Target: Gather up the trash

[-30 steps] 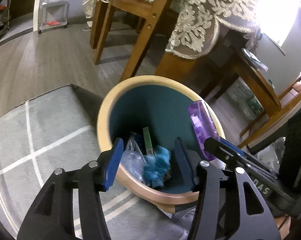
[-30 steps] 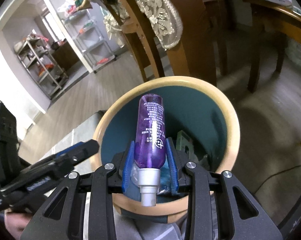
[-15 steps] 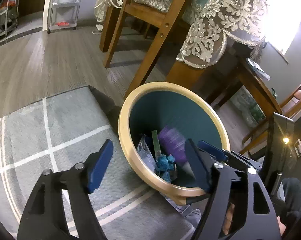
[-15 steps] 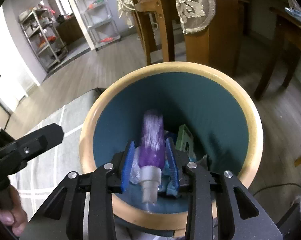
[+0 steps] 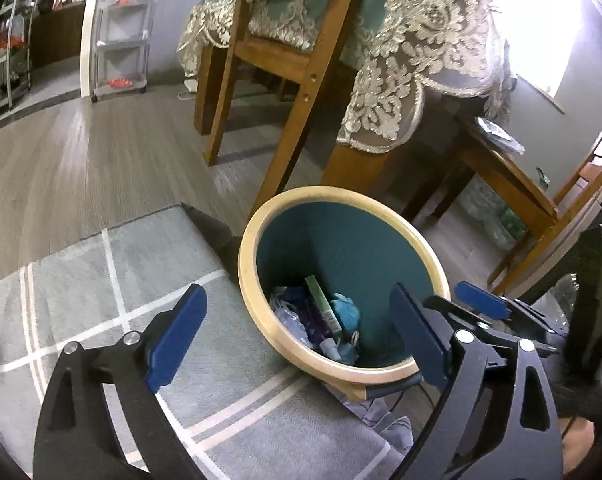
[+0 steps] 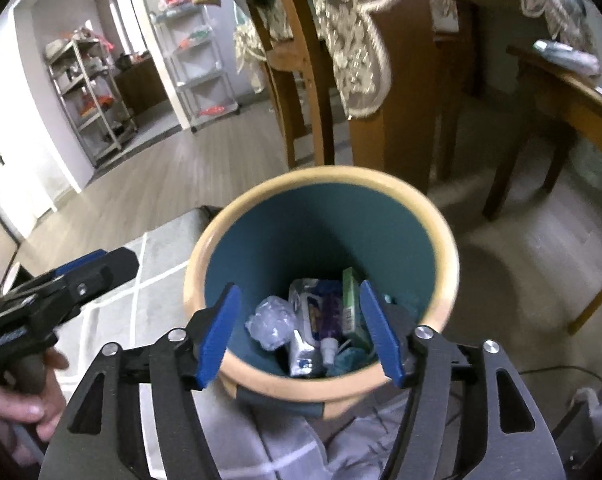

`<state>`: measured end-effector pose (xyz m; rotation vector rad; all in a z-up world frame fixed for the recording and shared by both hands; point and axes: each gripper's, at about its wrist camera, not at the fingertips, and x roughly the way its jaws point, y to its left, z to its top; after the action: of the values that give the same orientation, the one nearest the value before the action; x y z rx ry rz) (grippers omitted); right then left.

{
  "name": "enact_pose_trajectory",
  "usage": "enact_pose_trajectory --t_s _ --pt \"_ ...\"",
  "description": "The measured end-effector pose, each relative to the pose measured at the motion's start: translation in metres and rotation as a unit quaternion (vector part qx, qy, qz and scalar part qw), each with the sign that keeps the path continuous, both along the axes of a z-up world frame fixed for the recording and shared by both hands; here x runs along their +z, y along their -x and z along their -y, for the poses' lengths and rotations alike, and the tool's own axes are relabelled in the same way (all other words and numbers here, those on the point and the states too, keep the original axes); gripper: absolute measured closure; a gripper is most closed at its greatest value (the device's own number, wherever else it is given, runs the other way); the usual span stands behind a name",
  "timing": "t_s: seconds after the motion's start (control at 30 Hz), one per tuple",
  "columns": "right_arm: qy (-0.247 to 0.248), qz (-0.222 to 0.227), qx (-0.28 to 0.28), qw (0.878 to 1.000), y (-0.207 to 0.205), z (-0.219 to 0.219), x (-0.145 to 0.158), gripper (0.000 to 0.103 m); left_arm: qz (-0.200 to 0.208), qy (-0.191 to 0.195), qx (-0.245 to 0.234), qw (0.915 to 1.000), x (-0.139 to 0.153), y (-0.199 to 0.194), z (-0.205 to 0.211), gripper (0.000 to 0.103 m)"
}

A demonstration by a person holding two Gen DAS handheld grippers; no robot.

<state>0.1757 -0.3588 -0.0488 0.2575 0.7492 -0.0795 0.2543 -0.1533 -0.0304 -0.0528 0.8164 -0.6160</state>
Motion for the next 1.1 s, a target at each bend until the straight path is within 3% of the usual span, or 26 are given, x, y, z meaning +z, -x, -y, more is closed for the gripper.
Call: enact_pose_trajectory --t_s 0.4,0.5,1.1 --pt "0.048 0.024 -0.016 0.998 0.058 -0.016 0.036 0.029 0.010 0.016 -0.014 0.9997 0.019 0.033 -0.008 0.008" --pt "0.055 0.028 -0.023 0.998 0.072 -0.015 0.043 0.028 0.020 0.001 -0.017 0.9996 0.022 0.045 -0.006 0.006" --pt "0.062 0.065 -0.048 0.995 0.136 -0.006 0.047 0.010 0.065 -0.011 -0.012 0.9978 0.046 0.111 -0.021 0.006"
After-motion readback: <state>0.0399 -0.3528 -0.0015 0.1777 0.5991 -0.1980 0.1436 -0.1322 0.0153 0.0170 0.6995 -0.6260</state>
